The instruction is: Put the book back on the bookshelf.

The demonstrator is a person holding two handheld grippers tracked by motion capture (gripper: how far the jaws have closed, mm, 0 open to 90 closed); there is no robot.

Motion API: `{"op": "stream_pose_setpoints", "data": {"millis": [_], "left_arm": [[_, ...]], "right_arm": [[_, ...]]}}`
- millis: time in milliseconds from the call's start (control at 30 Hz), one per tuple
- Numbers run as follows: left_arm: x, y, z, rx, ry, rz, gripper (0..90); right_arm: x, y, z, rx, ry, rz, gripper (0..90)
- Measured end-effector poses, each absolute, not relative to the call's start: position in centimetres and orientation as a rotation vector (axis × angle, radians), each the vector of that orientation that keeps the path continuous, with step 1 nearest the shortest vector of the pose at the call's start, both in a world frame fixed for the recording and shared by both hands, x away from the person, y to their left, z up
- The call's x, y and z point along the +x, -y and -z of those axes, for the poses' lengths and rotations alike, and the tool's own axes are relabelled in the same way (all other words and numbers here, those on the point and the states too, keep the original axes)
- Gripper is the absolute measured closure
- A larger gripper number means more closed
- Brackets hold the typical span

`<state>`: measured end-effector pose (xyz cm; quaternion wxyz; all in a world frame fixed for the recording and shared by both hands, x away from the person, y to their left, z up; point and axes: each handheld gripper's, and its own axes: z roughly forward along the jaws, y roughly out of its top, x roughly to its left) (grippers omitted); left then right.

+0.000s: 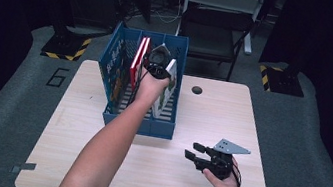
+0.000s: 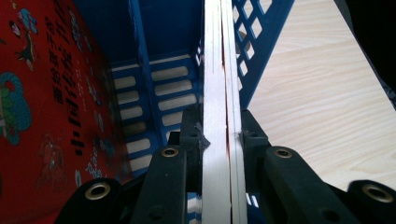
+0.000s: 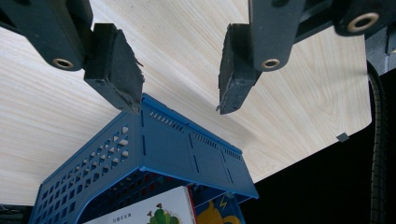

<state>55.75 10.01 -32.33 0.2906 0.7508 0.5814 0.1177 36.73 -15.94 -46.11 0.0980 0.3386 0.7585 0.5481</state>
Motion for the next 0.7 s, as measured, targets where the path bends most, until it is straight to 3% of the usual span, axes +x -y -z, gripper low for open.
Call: {"op": "stream_pose_setpoints", "data": {"millis": [700], "left_arm": [[56.6, -8.6, 36.2, 2.021, -1.586, -0.301, 76.8]], "right_arm": [[36.5, 16.3, 46.2, 1.002, -2.239, -1.619, 49.6]]}}
